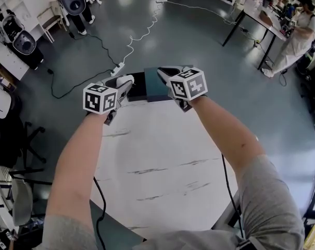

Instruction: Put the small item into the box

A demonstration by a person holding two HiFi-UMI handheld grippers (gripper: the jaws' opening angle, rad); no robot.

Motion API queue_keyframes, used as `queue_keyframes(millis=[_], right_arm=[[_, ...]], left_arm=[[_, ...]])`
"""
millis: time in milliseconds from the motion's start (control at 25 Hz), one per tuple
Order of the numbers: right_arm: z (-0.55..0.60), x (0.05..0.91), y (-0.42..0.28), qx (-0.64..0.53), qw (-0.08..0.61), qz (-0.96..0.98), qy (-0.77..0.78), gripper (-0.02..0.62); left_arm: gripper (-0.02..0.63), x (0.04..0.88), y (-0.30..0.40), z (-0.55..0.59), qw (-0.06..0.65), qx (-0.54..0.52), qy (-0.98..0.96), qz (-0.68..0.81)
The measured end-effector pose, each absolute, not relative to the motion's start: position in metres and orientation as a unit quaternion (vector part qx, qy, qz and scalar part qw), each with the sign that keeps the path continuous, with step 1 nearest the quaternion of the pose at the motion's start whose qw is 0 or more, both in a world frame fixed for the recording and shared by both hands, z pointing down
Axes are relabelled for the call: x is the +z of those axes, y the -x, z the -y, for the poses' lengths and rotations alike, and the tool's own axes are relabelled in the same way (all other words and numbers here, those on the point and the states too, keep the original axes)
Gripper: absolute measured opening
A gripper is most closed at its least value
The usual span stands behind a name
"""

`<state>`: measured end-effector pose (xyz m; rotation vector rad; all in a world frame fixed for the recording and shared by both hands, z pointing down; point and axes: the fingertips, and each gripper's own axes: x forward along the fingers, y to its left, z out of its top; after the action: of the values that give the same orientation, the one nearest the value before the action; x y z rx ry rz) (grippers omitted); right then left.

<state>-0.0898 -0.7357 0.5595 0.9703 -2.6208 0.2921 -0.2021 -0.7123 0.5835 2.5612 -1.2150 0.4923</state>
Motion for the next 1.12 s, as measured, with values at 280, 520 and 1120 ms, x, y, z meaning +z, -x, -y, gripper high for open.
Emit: queue_keyframes(millis=[280,520,1120], right_arm=[[0.757,0.575,0.088,0.081,0.196,0.917,-0.339,0.006],[0.765,0.579,0.088,0.071,0.207,0.916,-0.335,0.006],[0.773,0.585,0.09,0.063,0.208,0.918,-0.333,0.006]], left_arm=[[0.178,0.612,0.192,0.735,0.129,0.198,-0.881,0.409],[0.178,0.63,0.176,0.748,0.128,0.227,-0.881,0.396],[0.181,0.675,0.17,0.755,0.067,0.353,-0.852,0.381]])
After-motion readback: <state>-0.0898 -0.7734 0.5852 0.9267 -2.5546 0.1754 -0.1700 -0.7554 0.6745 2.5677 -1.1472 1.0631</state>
